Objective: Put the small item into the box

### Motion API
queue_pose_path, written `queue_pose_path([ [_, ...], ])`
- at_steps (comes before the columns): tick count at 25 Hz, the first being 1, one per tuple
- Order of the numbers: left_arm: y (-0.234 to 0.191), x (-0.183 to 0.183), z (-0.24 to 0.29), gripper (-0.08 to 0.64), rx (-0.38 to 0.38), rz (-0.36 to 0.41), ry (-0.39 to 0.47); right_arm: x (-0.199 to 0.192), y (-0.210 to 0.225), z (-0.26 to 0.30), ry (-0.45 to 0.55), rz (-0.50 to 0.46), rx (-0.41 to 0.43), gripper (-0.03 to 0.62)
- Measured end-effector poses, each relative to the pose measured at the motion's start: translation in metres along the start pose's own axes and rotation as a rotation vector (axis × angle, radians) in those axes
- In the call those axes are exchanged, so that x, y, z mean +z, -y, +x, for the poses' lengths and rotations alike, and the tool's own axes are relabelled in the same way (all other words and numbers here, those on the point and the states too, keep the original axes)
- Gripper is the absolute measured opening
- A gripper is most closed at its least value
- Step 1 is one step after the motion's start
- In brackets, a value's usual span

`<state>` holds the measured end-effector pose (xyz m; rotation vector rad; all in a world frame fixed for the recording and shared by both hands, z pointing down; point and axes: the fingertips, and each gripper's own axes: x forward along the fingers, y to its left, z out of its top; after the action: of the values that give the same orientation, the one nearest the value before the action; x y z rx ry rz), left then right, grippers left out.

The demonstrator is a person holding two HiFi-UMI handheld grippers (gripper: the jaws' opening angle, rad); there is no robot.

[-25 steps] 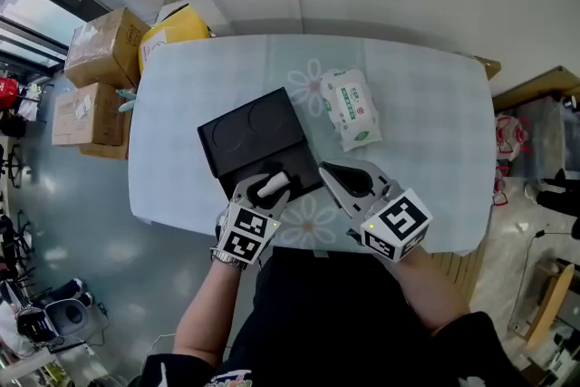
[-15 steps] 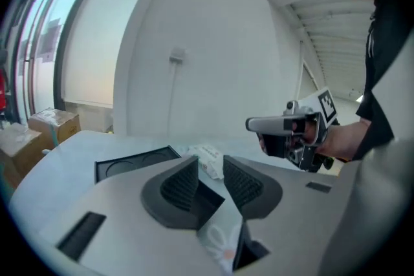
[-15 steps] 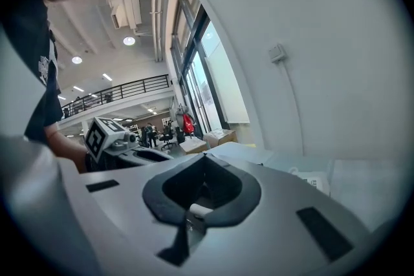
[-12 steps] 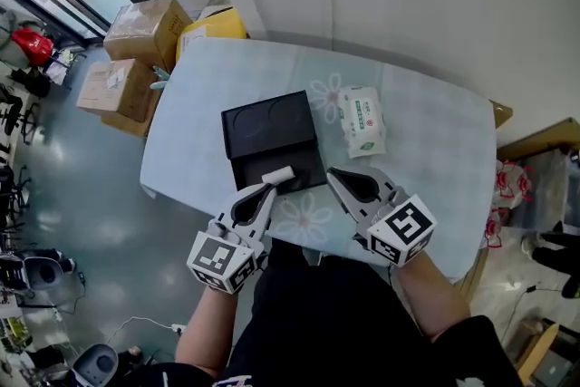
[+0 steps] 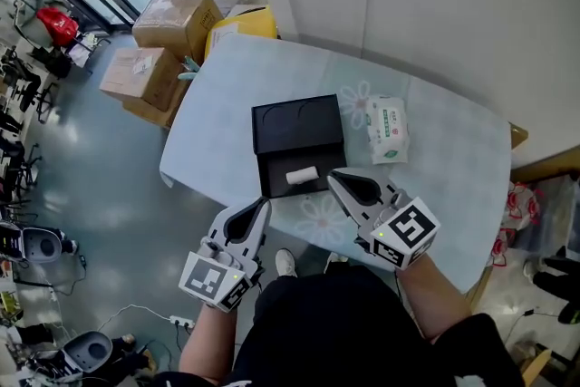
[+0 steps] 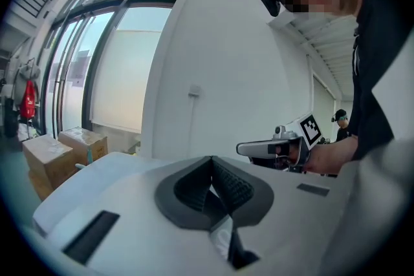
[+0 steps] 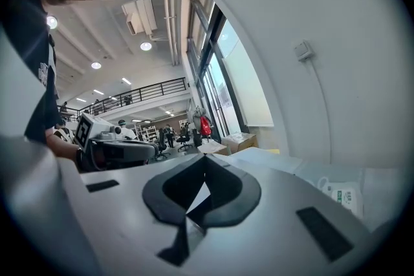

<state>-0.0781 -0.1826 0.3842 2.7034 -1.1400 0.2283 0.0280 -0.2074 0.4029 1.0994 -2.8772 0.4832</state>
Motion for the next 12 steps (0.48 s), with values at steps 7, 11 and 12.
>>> queue_pose_path([
  [7, -0.026, 0.006, -0.035, 0.008, -0.015, -0.025, 0.040, 0.002, -0.034, 0.034, -0.007, -0.017, -0.008, 0.009],
  [11, -0.039, 0.000, -0.055, 0.008, -0.061, -0.028, 0.038, -0.002, -0.060, 0.051, -0.013, -0.017, -0.035, 0.009],
  [12, -0.042, 0.000, -0.059, 0.008, -0.073, -0.029, 0.041, -0.003, -0.067, 0.054, -0.014, -0.019, -0.043, 0.009],
])
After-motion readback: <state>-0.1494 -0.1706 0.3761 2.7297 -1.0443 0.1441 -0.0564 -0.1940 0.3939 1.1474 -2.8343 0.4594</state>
